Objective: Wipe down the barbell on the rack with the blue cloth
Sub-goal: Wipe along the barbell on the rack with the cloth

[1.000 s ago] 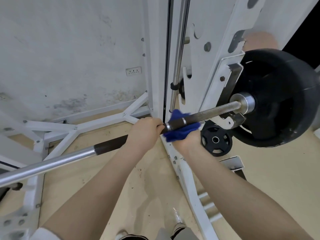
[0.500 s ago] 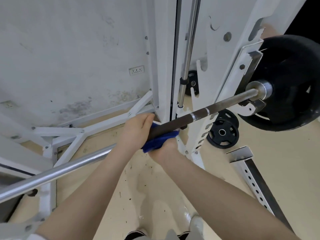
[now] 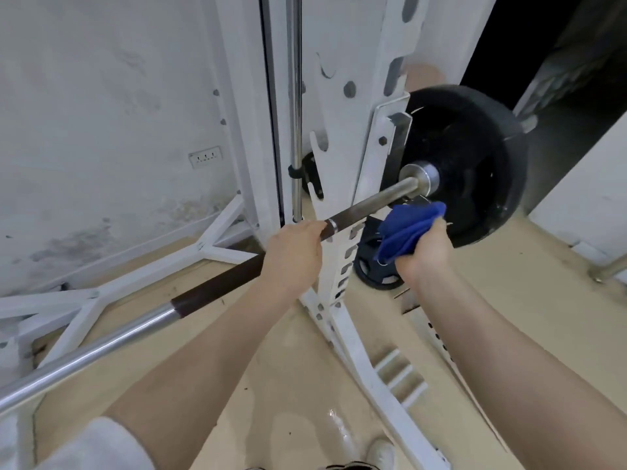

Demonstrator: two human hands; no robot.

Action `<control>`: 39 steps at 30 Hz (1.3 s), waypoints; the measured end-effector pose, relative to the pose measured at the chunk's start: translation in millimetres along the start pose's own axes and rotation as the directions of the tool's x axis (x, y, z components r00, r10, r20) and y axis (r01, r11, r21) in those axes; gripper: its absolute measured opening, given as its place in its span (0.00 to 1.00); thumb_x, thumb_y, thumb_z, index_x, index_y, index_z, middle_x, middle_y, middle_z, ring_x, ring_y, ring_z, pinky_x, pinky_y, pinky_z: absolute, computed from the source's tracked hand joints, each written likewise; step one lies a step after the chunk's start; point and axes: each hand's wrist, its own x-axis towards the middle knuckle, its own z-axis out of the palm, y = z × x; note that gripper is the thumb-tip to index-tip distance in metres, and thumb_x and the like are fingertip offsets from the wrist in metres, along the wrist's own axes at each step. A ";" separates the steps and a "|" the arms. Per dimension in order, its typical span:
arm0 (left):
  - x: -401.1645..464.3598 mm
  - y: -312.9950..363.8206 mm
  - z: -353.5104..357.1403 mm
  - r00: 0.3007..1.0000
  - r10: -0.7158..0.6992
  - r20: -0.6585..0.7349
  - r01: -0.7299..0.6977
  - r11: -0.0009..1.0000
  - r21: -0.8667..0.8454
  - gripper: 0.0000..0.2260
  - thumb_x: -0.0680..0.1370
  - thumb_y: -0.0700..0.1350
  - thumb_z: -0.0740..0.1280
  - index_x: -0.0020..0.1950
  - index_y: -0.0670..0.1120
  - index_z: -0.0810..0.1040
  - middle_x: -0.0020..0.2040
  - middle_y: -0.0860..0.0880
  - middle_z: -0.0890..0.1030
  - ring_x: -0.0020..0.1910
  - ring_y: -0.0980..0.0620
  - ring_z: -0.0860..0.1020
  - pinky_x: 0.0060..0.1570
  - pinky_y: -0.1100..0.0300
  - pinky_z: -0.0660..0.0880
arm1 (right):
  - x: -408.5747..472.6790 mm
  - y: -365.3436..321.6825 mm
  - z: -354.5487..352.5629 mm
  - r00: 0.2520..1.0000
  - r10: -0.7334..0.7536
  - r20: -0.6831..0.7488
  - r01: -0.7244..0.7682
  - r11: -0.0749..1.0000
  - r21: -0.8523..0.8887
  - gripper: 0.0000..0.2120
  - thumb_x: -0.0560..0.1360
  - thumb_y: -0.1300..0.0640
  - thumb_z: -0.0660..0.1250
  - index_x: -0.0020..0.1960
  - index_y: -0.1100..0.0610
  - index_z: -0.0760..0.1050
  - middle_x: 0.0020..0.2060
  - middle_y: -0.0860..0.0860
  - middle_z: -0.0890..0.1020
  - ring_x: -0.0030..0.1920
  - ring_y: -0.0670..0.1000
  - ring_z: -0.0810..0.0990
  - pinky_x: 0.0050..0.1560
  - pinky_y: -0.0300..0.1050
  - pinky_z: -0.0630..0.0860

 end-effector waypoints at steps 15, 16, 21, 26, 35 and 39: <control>69.8 58.0 45.0 0.982 -0.186 0.035 0.167 0.940 0.298 0.14 0.75 0.34 0.58 0.58 0.44 0.72 0.51 0.45 0.77 0.46 0.43 0.78 0.40 0.53 0.73 | 84.0 -53.6 47.6 0.152 0.138 0.979 0.520 -0.853 0.040 0.13 0.77 0.59 0.59 0.60 0.56 0.72 0.56 0.56 0.75 0.56 0.58 0.72 0.52 0.51 0.68; 69.7 59.1 43.6 0.981 -0.191 0.033 0.172 0.938 0.301 0.15 0.73 0.33 0.59 0.58 0.44 0.72 0.51 0.45 0.77 0.46 0.44 0.78 0.40 0.53 0.72 | 88.8 -66.6 49.5 0.226 0.079 0.971 0.504 -0.862 -0.047 0.13 0.78 0.58 0.58 0.61 0.55 0.72 0.56 0.55 0.75 0.57 0.58 0.71 0.53 0.50 0.67; 72.3 66.0 44.8 0.980 -0.200 -0.008 0.193 0.931 0.308 0.10 0.75 0.36 0.57 0.53 0.42 0.74 0.49 0.45 0.78 0.45 0.44 0.76 0.36 0.56 0.65 | 92.8 -82.9 47.8 0.434 -0.038 0.900 0.488 -0.830 -0.270 0.12 0.76 0.59 0.61 0.58 0.54 0.75 0.54 0.56 0.76 0.56 0.58 0.72 0.52 0.49 0.69; 92.0 79.3 46.6 0.993 -0.086 -0.081 0.095 0.989 0.109 0.13 0.77 0.39 0.58 0.60 0.42 0.75 0.55 0.44 0.77 0.52 0.43 0.75 0.44 0.51 0.74 | 95.0 -86.7 47.6 0.351 0.056 0.935 0.501 -0.855 -0.136 0.13 0.77 0.57 0.60 0.60 0.52 0.75 0.57 0.54 0.72 0.58 0.57 0.69 0.54 0.49 0.66; 128.2 126.0 11.8 0.953 0.179 -0.244 -0.209 0.973 -0.103 0.17 0.79 0.40 0.57 0.67 0.47 0.70 0.63 0.51 0.75 0.57 0.53 0.75 0.49 0.62 0.71 | 76.6 -119.8 46.3 0.364 -0.297 0.883 0.694 -0.546 -0.470 0.16 0.76 0.59 0.60 0.63 0.54 0.74 0.55 0.54 0.73 0.54 0.55 0.72 0.51 0.49 0.71; 136.7 143.4 7.3 0.939 0.213 -0.268 -0.270 0.943 -0.196 0.16 0.78 0.42 0.58 0.65 0.50 0.69 0.57 0.52 0.77 0.49 0.56 0.76 0.46 0.61 0.74 | 49.8 -152.8 37.7 0.105 -0.365 0.925 0.741 -0.592 -0.317 0.15 0.72 0.59 0.62 0.56 0.56 0.78 0.46 0.55 0.77 0.43 0.56 0.75 0.41 0.49 0.75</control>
